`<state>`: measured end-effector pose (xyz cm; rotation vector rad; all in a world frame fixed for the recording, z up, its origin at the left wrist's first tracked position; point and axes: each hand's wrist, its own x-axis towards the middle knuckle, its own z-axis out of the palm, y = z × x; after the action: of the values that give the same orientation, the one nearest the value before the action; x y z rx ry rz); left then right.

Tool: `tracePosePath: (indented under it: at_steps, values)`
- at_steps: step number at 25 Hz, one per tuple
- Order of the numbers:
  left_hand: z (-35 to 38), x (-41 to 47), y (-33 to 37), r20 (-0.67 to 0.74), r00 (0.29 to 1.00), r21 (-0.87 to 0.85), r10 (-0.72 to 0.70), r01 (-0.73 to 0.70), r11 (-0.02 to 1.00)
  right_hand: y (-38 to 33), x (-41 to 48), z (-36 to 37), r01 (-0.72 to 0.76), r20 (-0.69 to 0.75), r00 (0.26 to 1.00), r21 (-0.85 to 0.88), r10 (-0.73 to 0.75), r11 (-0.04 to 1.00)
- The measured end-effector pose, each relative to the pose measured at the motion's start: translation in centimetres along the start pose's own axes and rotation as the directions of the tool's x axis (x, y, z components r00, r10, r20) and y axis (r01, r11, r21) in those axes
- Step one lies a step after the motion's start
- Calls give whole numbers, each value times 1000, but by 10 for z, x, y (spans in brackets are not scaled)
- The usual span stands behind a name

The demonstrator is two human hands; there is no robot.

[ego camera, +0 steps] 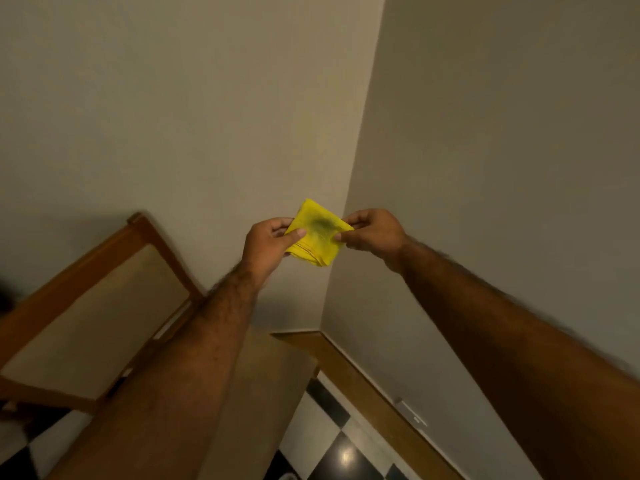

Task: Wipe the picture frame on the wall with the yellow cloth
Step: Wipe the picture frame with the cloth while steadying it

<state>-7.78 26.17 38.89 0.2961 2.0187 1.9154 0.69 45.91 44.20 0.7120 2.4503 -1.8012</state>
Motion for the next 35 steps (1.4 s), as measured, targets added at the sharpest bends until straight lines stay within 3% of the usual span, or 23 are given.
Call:
tracePosePath:
  at_steps: [8,16,20,24,26,29,31,33,35]
  values:
    - [87,-12,177,118,956,-55,269,-265,963,-130,-82,-137,251,-228,928,-200,-294,947]
    - [161,-56,340,339,807,-72,483,-490,869,-235,-191,-251,309,-397,793,-393,-463,866]
    - [193,-80,408,311,721,-130,620,-614,779,-279,-248,-287,348,-481,700,-416,-528,840]
    - [217,-103,483,285,650,-240,704,-663,709,-324,-307,-313,404,-526,544,-519,-654,754]
    - [225,-115,527,262,630,-322,731,-657,682,-347,-341,-330,404,-532,389,-636,-752,658]
    - [232,-132,602,222,596,-417,771,-657,628,-378,-403,-372,219,-460,60,-860,-886,462]
    - [239,-142,650,203,566,-462,799,-664,588,-391,-447,-411,93,-377,-111,-925,-920,368]
    - [249,-149,684,182,543,-456,820,-692,560,-395,-485,-450,-70,-304,-211,-943,-929,325]
    - [268,-155,713,161,524,-442,836,-720,536,-395,-519,-487,-261,-269,-245,-907,-931,331]
